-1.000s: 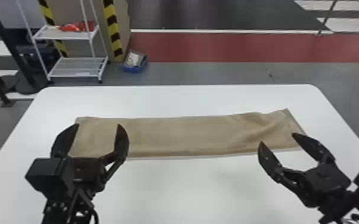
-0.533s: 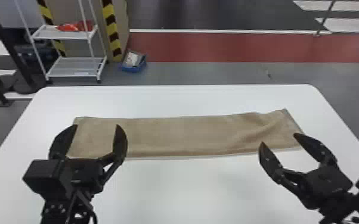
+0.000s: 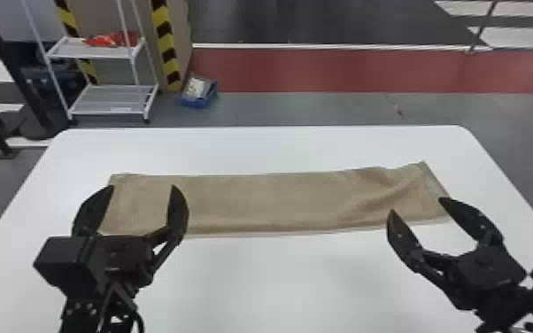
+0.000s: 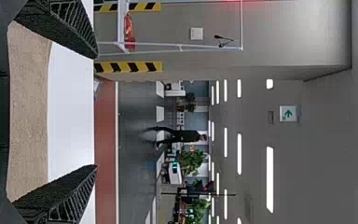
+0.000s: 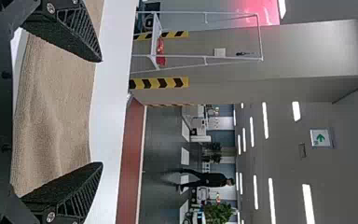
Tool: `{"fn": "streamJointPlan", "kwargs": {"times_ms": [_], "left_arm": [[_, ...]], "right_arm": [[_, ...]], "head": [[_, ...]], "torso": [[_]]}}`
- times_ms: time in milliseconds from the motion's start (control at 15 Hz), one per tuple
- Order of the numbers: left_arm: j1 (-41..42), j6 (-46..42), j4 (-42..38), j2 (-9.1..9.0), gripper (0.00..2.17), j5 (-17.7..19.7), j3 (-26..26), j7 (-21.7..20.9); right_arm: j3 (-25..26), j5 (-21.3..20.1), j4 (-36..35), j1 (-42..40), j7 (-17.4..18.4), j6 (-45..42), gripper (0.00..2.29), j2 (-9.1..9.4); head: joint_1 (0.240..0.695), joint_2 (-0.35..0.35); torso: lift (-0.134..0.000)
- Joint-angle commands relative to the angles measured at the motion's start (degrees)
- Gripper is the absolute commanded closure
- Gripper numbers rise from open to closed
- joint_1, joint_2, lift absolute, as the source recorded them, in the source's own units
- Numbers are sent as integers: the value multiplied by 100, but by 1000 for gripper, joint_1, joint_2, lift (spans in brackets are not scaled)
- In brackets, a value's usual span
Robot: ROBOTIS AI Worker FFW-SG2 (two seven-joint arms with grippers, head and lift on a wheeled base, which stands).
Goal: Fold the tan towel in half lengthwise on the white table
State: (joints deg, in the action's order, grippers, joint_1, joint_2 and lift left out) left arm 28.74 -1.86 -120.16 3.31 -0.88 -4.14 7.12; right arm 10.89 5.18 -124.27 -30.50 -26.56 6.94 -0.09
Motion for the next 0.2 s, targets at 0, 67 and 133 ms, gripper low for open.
{"fn": "streamJointPlan", "kwargs": {"times_ms": [0,67,133], "left_arm": [[0,-11,2,-6,39,0,1,0],[0,-11,2,-6,39,0,1,0],[9,-11,-7,-6,39,0,1,0]], "right_arm": [[10,0,0,0,10,-29,97,14],[10,9,-18,-9,19,-29,97,14],[10,9,-27,-18,19,-47,97,14]], "head": [[695,-13],[695,-14],[695,-15]], "torso": [[-123],[-123],[-123]]}}
